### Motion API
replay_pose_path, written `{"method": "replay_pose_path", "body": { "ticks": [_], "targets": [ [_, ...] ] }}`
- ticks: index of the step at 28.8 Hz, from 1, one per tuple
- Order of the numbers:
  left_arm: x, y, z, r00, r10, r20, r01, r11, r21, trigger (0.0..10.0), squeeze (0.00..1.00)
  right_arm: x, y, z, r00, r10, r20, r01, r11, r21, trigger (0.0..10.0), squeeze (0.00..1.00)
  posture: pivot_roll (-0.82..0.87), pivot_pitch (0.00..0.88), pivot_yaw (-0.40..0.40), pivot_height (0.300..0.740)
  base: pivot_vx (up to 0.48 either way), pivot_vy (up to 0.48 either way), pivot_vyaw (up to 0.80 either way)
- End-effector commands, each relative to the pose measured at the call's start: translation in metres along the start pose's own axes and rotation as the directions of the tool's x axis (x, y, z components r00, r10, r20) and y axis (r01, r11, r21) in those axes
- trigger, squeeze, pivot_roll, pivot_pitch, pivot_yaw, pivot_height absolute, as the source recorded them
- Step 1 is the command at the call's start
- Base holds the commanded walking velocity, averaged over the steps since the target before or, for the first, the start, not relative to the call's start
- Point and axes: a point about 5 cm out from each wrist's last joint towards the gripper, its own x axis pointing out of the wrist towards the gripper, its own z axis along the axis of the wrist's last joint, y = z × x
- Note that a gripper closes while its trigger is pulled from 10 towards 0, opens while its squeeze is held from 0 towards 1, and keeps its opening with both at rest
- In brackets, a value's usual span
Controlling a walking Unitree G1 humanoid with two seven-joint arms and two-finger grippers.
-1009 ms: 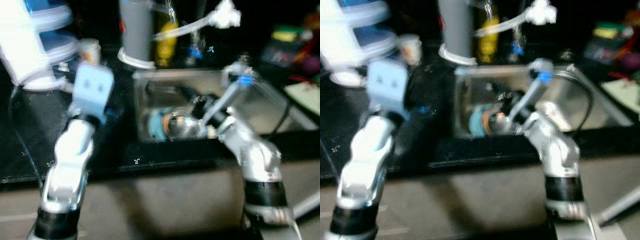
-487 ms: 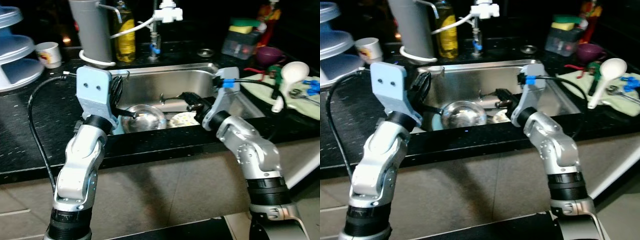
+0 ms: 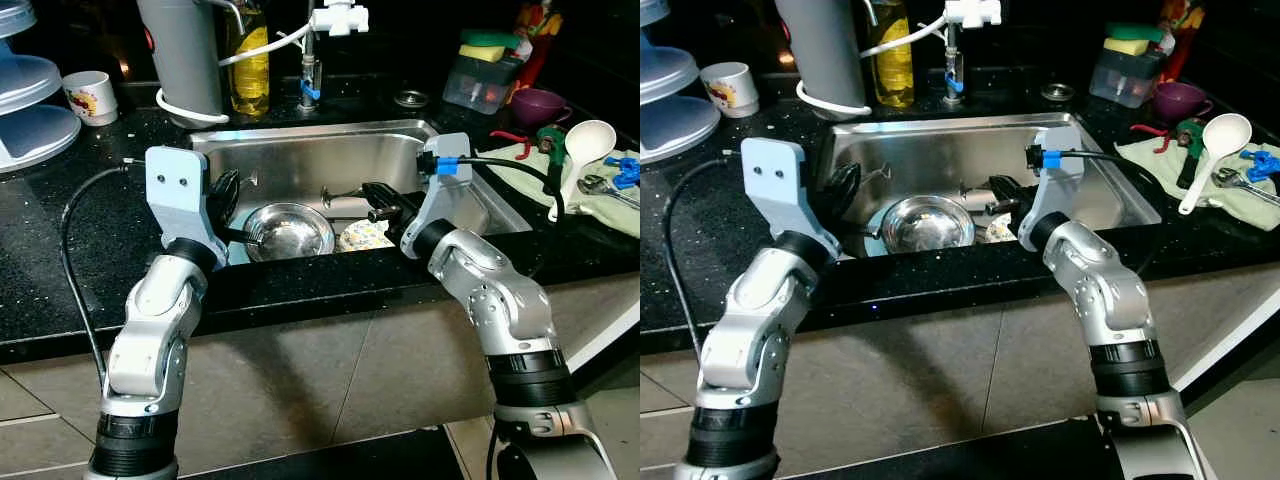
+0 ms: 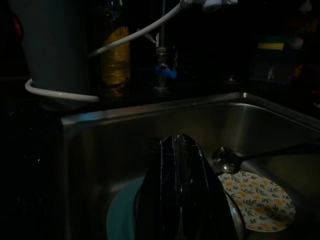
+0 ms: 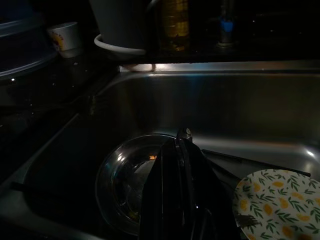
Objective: Kitchen organization
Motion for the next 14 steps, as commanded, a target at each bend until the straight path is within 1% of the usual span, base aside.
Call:
{"method": "replay_pose_path", "body": {
  "ticks": [1, 3, 7, 10, 11, 12, 13, 14],
  "targets": [
    [0.000, -0.001, -0.003, 1.000, -0.016, -0.020, 0.016, 1.000, -0.015, 10.0, 0.00, 0.001, 0.000, -0.002, 1.000, -0.004, -0.001, 0.004, 1.000, -0.006, 10.0, 0.00, 0.01, 0.000, -0.031, 0.740, 0.000, -0.469, 0.00],
    [0.001, -0.001, -0.003, 1.000, -0.017, -0.019, 0.017, 1.000, -0.022, 10.0, 0.00, 0.001, 0.000, -0.002, 1.000, -0.004, -0.001, 0.004, 1.000, -0.007, 10.0, 0.00, 0.01, 0.000, -0.031, 0.740, 0.000, -0.469, 0.00],
    [0.002, -0.001, -0.003, 0.999, -0.031, -0.017, 0.030, 0.998, -0.052, 10.0, 0.00, 0.004, 0.003, -0.003, 1.000, 0.000, -0.009, 0.000, 1.000, -0.029, 10.0, 0.00, 0.01, 0.000, -0.033, 0.740, 0.000, 0.000, 0.00],
    [0.003, 0.001, -0.009, 0.999, -0.022, -0.041, 0.018, 0.996, -0.083, 10.0, 0.00, 0.005, 0.005, -0.005, 0.999, 0.000, -0.033, -0.002, 0.997, -0.072, 10.0, 0.00, 0.01, 0.000, -0.031, 0.740, 0.000, 0.000, 0.00],
    [0.003, 0.001, -0.009, 0.999, -0.022, -0.041, 0.018, 0.996, -0.083, 10.0, 0.00, 0.005, 0.005, -0.005, 0.999, 0.000, -0.033, -0.002, 0.997, -0.072, 10.0, 0.00, 0.01, 0.000, -0.031, 0.740, 0.000, 0.000, 0.00],
    [0.003, 0.003, -0.012, 0.998, -0.012, -0.060, 0.006, 0.995, -0.103, 10.0, 0.00, 0.004, 0.005, -0.006, 0.999, -0.003, -0.038, -0.001, 0.997, -0.082, 10.0, 0.00, 0.01, 0.000, -0.030, 0.740, 0.000, 0.000, 0.00],
    [0.003, 0.005, -0.016, 0.997, 0.004, -0.081, -0.016, 0.990, -0.142, 10.0, 0.00, 0.004, 0.006, -0.005, 0.999, -0.004, -0.039, 0.001, 0.997, -0.079, 10.0, 0.00, 0.01, 0.000, -0.029, 0.740, 0.000, 0.000, 0.00],
    [0.003, 0.005, -0.016, 0.997, 0.004, -0.081, -0.016, 0.990, -0.142, 10.0, 0.00, 0.004, 0.006, -0.005, 0.999, -0.004, -0.039, 0.001, 0.997, -0.079, 10.0, 0.00, 0.01, 0.000, -0.029, 0.740, 0.000, 0.000, 0.00]
  ]
}}
